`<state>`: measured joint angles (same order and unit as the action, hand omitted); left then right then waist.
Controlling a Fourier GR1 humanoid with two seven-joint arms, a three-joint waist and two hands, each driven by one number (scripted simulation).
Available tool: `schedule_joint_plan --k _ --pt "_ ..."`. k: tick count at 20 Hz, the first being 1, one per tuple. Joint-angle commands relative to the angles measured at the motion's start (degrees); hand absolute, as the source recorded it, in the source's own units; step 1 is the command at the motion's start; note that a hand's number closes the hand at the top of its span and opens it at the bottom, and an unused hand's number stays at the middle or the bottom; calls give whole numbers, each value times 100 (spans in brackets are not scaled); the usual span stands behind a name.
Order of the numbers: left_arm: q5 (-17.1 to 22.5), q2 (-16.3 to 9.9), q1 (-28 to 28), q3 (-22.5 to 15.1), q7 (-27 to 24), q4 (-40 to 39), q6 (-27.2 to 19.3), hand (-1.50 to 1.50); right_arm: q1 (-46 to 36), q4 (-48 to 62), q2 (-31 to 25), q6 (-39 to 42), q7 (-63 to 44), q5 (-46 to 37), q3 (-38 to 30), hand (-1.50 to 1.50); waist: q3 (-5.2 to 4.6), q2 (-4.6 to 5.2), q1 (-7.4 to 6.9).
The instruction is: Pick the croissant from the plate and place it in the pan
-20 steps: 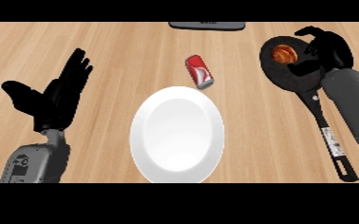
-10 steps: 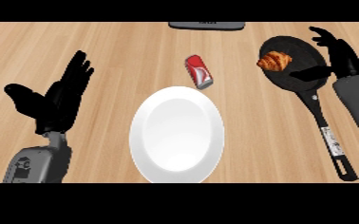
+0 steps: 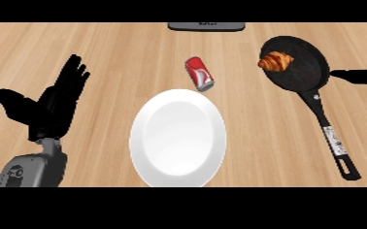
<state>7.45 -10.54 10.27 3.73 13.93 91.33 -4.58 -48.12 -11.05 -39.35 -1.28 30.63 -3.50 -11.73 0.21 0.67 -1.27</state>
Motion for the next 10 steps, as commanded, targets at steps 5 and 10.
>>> schedule_joint_plan --k 5,10 --pt "29 -136 65 176 -145 -146 104 0 633 149 -1067 2446 633 731 -672 -150 -3 -12 50" --pt "-102 79 29 -10 -46 -119 -12 0 1297 204 -1064 2618 1406 680 -695 -150 -1 -5 5"
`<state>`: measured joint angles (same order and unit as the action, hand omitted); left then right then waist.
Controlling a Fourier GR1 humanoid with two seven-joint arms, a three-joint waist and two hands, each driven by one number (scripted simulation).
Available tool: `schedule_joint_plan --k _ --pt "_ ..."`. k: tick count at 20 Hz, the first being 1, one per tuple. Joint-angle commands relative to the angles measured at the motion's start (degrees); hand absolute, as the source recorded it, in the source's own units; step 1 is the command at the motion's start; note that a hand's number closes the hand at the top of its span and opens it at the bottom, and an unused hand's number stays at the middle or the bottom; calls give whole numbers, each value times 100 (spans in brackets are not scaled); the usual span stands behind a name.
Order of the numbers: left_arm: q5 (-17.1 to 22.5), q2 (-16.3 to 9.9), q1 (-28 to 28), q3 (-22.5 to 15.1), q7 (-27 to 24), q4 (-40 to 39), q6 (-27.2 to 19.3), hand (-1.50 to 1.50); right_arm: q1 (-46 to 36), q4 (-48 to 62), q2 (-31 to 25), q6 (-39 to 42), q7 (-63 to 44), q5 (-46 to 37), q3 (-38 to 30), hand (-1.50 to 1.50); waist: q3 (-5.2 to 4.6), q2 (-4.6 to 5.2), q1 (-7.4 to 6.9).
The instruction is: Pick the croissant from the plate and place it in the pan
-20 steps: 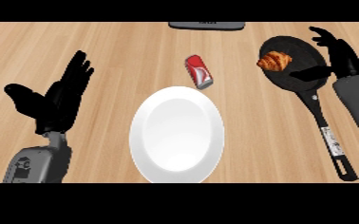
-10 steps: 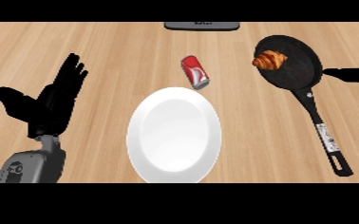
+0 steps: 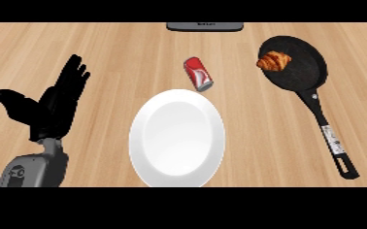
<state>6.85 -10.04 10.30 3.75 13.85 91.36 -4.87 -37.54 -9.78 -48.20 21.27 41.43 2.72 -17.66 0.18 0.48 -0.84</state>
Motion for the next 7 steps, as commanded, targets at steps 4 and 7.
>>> schedule_joint_plan --k 4,7 --pt "61 6 -18 102 -103 -126 119 0 321 29 -293 310 338 -22 -74 -150 1 12 -47" --pt "56 -176 -38 245 -30 -88 199 0 650 -100 -300 399 570 12 -98 -150 -4 -7 -3"
